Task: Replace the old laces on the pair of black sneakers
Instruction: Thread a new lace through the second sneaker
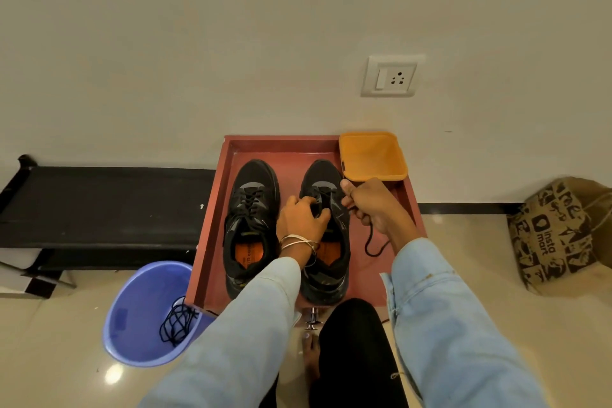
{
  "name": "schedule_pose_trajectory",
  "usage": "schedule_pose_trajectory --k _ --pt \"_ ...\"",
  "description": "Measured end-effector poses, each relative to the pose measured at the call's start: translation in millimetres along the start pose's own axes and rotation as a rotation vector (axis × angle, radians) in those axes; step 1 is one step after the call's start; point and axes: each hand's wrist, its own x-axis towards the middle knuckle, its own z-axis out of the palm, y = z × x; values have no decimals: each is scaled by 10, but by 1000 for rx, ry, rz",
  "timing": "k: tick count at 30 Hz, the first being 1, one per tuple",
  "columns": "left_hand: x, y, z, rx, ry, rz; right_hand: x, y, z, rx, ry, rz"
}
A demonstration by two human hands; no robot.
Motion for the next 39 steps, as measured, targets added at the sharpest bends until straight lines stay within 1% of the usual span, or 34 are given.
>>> schedule_pose_trajectory --k 3,4,5,6,8,10,12,15,17,21,23,26,28,32,35,37,39 --pt "10 -4 -20 19 -11 7 70 0 94 262 -150 -23" --pt "10 -6 -32 22 -10 9 95 18 117 291 -179 -49" --pt "13 -12 -45 24 -7 10 130 48 138 267 -184 -76" --pt "20 -18 -59 23 -6 9 165 84 158 199 -152 -103" --pt "27 -33 -83 9 -12 2 260 165 190 4 -11 -160" --pt "20 -46 -94 -10 -5 1 311 216 209 -96 109 -211" --pt "16 -56 -100 -27 8 -3 325 246 247 -32 147 -246" --pt "28 -52 -116 -40 17 -17 328 279 316 127 159 -231" --pt "42 -53 -141 -55 6 -32 348 284 360 90 197 -240" --pt "79 -65 -191 -92 -39 -68 374 249 457 -105 239 -303" --pt "98 -73 -207 -120 -62 -77 366 254 522 -101 252 -281" --pt "122 -78 -232 -148 -95 -81 366 281 604 79 272 -187" --pt "147 -97 -237 -161 -121 -81 391 289 622 195 245 -115" --pt "177 -141 -229 -209 -181 -57 448 273 582 321 152 -32" --pt "201 -135 -222 -161 -162 -67 451 213 515 313 80 6" --pt "213 -123 -216 -123 -138 -72 464 195 501 249 44 16" --pt "216 -111 -205 -101 -110 -54 493 213 545 188 79 -9"
